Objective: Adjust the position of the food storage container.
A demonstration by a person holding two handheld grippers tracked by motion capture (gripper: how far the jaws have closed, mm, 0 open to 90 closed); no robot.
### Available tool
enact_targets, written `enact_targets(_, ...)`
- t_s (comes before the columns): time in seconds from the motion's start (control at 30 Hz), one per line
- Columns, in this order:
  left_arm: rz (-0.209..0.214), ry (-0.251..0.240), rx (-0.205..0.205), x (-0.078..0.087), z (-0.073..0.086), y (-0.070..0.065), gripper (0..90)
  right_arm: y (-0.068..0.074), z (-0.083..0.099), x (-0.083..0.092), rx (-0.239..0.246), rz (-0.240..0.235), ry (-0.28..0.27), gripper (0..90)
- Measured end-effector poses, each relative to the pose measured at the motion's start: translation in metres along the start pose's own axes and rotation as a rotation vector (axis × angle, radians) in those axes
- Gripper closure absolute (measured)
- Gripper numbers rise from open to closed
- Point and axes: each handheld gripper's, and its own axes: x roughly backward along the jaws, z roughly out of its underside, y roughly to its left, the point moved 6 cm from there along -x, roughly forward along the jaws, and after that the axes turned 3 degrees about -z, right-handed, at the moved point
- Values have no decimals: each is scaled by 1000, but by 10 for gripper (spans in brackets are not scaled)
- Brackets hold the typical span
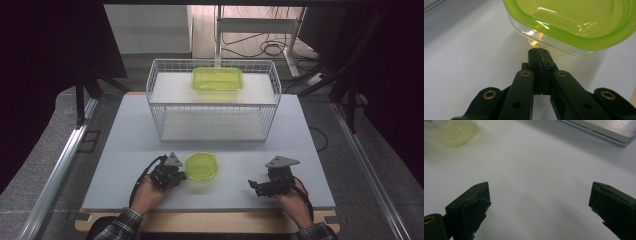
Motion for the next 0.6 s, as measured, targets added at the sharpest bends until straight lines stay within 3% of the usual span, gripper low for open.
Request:
enact_targets(0.17,-3,-5,-18,-1,-4,-6,867,0,0,1,3,-1,1,37)
enact_targets(0.2,-18,-4,-12,2,-2,-4,800,0,0,1,3,-1,-1,37)
enact_targets(0.27,-46,-10,-3,10,4,1,546,-1,-1,2,5,2,-4,37)
enact_targets(0.3,-49,-11,23,14,9,3,423,-1,-1,3,7,4,-5,37)
enact_targets(0.4,-75,-25,43,28,22,7,179,-3,-1,4,-1,3,-8,37)
enact_targets(0.5,-88,-55,52,37,30,7,62,-4,-1,5,-2,2,-9,37)
enact_targets(0.6,-101,-68,51,41,32,7,32,-4,-1,5,-1,-1,-12,36)
